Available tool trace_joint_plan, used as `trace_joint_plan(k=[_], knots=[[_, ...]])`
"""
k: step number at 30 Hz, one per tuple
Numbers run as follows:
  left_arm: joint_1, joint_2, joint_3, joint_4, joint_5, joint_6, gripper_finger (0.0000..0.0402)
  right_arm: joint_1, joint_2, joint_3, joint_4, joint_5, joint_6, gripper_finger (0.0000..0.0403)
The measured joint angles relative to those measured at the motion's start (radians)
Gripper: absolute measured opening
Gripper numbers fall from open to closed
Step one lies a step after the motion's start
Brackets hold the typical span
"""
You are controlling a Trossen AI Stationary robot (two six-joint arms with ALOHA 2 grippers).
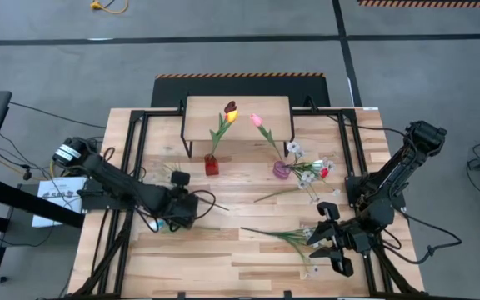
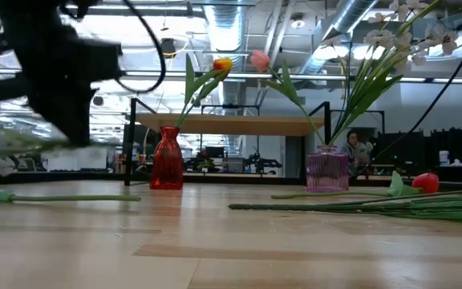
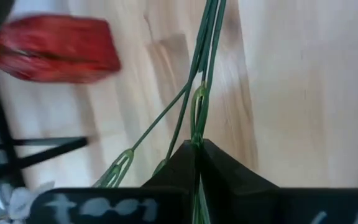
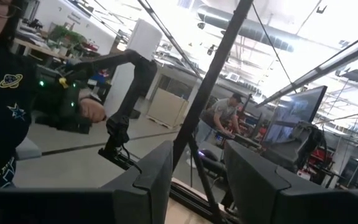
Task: Pick and place flowers into a vace then onto a shelf
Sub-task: Put the left white flowers into the pink vase
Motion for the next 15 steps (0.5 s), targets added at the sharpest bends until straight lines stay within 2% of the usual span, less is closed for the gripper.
trace_joint_plan(k=[4,10,15], knots=[[-0.035,-0.001,0.088,-0.074,-0.01,0.002,0.0002,0.0,0.0,0.0,0.008,0.0,0.0,0.0138],[-0.117,-0.001,0.204,-0.099,0.042,0.002,0.0001,0.0,0.0,0.0,0.062,0.0,0.0,0.0136],[-0.193,-0.001,0.333,-0.202,-0.041,-0.015,0.0,0.0,0.0,0.0,0.134,0.001,-0.001,0.0132]])
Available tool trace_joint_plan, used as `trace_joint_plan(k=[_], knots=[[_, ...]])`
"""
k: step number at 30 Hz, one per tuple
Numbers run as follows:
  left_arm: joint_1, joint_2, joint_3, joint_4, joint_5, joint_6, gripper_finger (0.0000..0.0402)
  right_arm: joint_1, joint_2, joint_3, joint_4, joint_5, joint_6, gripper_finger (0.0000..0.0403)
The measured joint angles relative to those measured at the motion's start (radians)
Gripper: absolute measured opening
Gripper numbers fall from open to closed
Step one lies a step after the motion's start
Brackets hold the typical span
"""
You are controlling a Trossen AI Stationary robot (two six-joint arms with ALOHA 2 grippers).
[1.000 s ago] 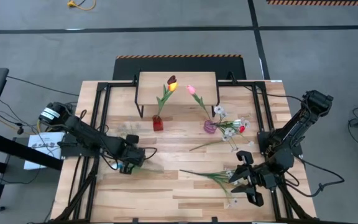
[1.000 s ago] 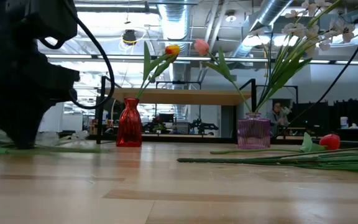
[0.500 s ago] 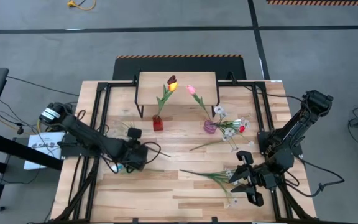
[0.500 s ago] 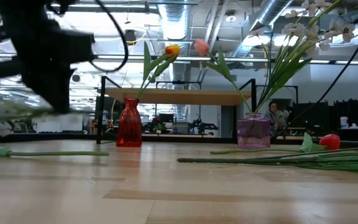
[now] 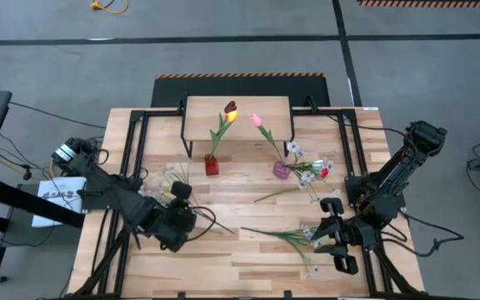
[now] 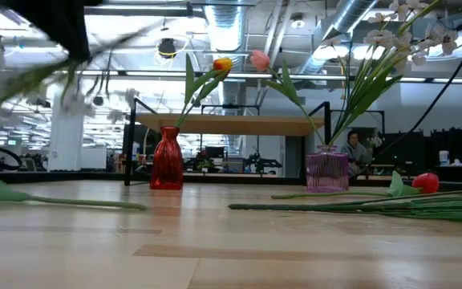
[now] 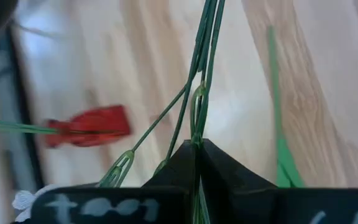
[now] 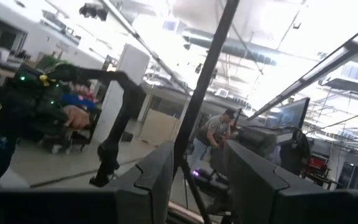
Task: Pick and place flowers into a vace then onto a shelf
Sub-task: Put the left white flowers into the pink vase
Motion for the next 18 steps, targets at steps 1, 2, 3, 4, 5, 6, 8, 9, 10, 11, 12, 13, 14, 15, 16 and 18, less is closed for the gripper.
trace_joint_plan(k=[1,2,3,4,5,6,8,9,10,11,12,13,14,15,16,18], knots=[[-0.013,0.0,0.031,-0.03,-0.028,-0.005,0.0,0.0,0.0,0.0,0.013,0.001,-0.003,0.0132],[-0.025,0.0,0.061,-0.056,-0.062,-0.008,0.0,-0.001,0.0,0.004,0.017,0.005,-0.015,0.0133],[-0.037,0.0,0.09,-0.08,-0.105,-0.009,0.0,-0.004,0.0,0.011,0.016,0.008,-0.024,0.0134],[-0.049,0.0,0.119,-0.1,-0.155,-0.008,0.0,-0.007,0.0,0.018,0.014,0.009,-0.028,0.0134],[-0.06,0.0,0.149,-0.117,-0.206,-0.008,0.0,-0.01,0.0,0.025,0.01,0.009,-0.037,0.0134],[-0.068,-0.001,0.179,-0.129,-0.254,-0.003,0.0,-0.014,0.0,0.033,0.002,0.01,-0.046,0.0134],[-0.081,-0.001,0.234,-0.146,-0.323,0.024,0.0,-0.022,0.0,0.051,-0.022,0.015,-0.054,0.0134],[-0.083,-0.001,0.258,-0.15,-0.346,0.04,0.0,-0.027,0.0,0.061,-0.038,0.023,-0.055,0.0133],[-0.087,-0.001,0.278,-0.152,-0.364,0.059,0.0,-0.032,0.0,0.069,-0.049,0.03,-0.055,0.0133],[-0.087,-0.001,0.299,-0.153,-0.379,0.081,0.0,-0.036,0.0,0.078,-0.06,0.031,-0.055,0.0133],[-0.087,-0.001,0.319,-0.154,-0.39,0.102,0.0,-0.039,0.0,0.085,-0.071,0.031,-0.054,0.0133],[-0.087,-0.001,0.335,-0.155,-0.397,0.122,0.0,-0.042,0.0,0.092,-0.081,0.031,-0.054,0.0133],[-0.087,-0.002,0.348,-0.157,-0.405,0.145,0.0,-0.046,0.0,0.097,-0.088,0.031,-0.052,0.0133],[-0.087,-0.002,0.355,-0.16,-0.415,0.171,0.0,-0.05,0.0,0.1,-0.089,0.031,-0.052,0.0134],[-0.086,-0.002,0.358,-0.166,-0.425,0.199,0.0,-0.053,0.0,0.102,-0.089,0.031,-0.052,0.0134],[-0.085,-0.002,0.361,-0.183,-0.457,0.261,0.0,-0.063,0.0,0.103,-0.089,0.031,-0.044,0.0134]])
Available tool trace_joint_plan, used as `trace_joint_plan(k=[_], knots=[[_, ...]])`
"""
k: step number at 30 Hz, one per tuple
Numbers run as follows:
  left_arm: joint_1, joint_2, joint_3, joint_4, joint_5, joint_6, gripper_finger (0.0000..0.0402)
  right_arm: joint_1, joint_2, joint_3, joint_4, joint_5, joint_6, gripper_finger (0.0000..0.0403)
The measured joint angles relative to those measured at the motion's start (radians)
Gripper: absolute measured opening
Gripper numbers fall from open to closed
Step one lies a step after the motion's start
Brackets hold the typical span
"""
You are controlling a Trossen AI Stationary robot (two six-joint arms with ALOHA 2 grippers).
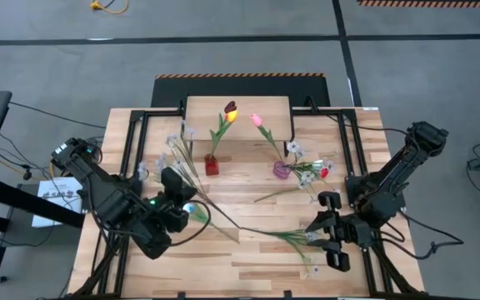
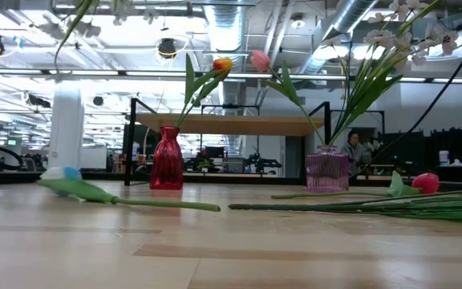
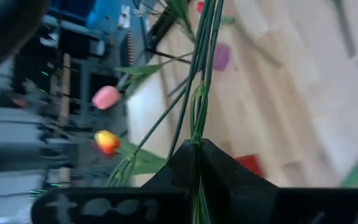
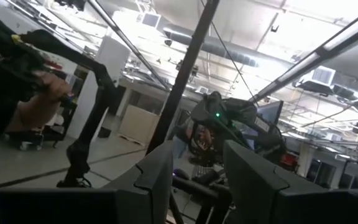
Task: Pick and place flowers into a vace then onto a shelf
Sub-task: Put the left white flowers into the pink vase
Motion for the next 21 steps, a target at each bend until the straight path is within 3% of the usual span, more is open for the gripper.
trace_joint_plan(k=[11,21], knots=[[0.001,0.003,0.001,-0.014,-0.19,0.365,0.0,-0.073,0.0,0.036,0.003,0.048,0.139,0.0137],[0.001,0.003,0.001,0.032,-0.247,0.618,0.0,-0.124,0.0,0.248,-0.318,0.072,0.274,0.0147]])
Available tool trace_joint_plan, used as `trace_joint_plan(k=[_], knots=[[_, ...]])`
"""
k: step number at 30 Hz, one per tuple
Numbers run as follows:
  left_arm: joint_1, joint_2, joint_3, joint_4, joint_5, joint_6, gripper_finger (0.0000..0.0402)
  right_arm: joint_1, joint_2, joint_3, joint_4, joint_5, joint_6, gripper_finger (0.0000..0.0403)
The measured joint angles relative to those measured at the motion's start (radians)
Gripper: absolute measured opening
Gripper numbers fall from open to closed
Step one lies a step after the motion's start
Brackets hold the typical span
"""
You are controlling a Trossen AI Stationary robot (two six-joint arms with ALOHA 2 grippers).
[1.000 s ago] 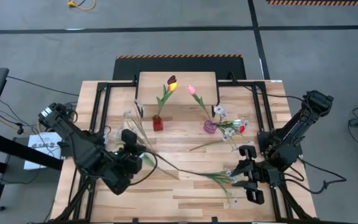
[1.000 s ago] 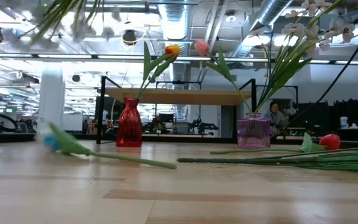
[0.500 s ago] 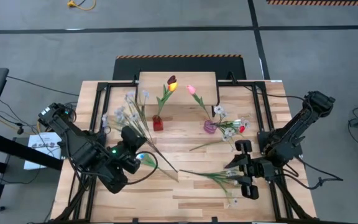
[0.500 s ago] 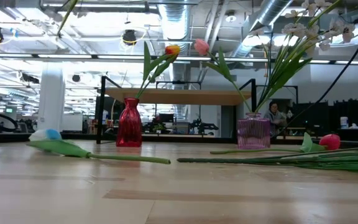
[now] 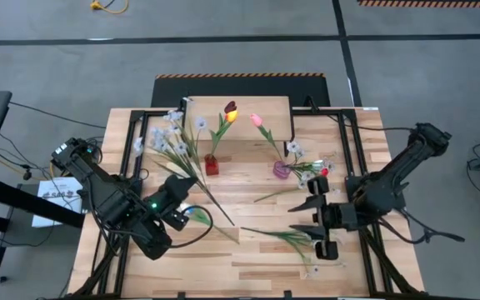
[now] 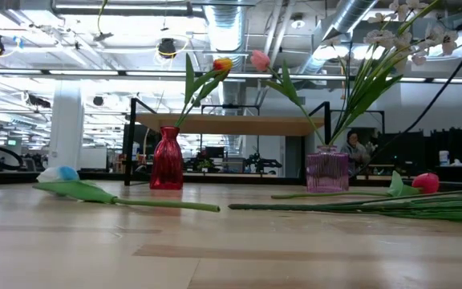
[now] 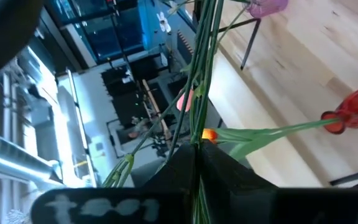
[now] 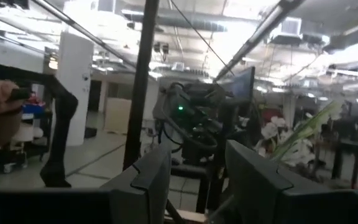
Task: Pick and place flowers into a vace then onto a shelf
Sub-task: Put the left white flowers into the pink vase
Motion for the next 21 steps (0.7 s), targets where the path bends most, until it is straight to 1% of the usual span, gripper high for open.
trace_joint_plan(k=[5,7,10,12,15,19,21], knots=[[0.0,0.0,0.0,0.035,-0.002,0.103,0.0,-0.045,0.0,0.151,-0.267,0.098,0.082,0.0159],[0.0,0.0,0.0,0.046,-0.004,0.149,0.0,-0.077,0.0,0.221,-0.391,0.104,0.139,0.0164],[0.0,0.0,0.0,0.06,-0.045,0.217,0.0,-0.136,0.0,0.316,-0.577,0.098,0.246,0.0172],[0.001,0.0,0.0,0.077,-0.069,0.261,0.0,-0.182,0.0,0.36,-0.661,0.066,0.308,0.0176],[0.0,0.0,0.0,0.124,-0.093,0.32,0.0,-0.257,0.0,0.402,-0.736,-0.02,0.381,0.0181],[0.009,0.0,0.0,0.207,-0.073,0.388,0.0,-0.357,0.016,0.433,-0.768,-0.18,0.44,0.0189],[0.017,0.001,0.0,0.252,-0.069,0.421,0.0,-0.399,0.04,0.446,-0.795,-0.239,0.461,0.0192]])
